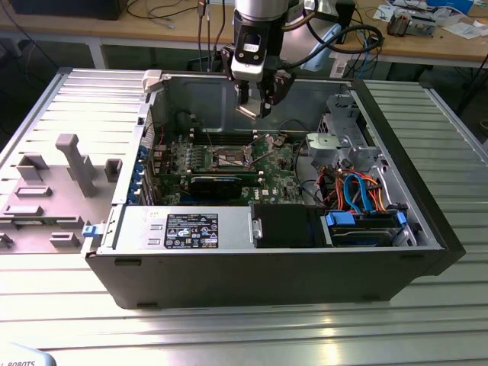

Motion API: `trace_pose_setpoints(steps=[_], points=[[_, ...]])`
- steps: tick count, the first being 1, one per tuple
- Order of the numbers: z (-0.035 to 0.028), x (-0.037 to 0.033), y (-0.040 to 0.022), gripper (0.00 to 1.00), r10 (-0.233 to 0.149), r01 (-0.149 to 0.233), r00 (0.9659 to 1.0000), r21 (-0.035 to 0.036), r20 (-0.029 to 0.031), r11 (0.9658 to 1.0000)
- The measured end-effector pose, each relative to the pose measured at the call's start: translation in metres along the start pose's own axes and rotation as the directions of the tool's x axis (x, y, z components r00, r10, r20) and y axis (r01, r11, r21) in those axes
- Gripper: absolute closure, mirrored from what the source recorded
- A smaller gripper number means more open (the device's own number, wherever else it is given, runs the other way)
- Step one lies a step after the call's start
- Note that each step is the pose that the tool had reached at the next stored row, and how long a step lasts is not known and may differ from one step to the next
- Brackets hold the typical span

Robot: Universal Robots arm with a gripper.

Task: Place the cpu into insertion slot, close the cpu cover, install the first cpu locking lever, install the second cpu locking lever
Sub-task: 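Place the cpu into insertion slot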

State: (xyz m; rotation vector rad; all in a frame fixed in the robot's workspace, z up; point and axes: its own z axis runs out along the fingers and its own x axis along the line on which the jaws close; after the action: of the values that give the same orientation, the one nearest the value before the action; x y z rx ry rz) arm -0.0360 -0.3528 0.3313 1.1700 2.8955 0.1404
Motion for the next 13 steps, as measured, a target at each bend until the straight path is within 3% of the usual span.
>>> trace_pose_setpoints(steps=[13], points=[[0.0003, 0.0, 0.0, 0.46, 0.011, -0.011, 0.9999, -0.0002, 0.0009, 0.9999]])
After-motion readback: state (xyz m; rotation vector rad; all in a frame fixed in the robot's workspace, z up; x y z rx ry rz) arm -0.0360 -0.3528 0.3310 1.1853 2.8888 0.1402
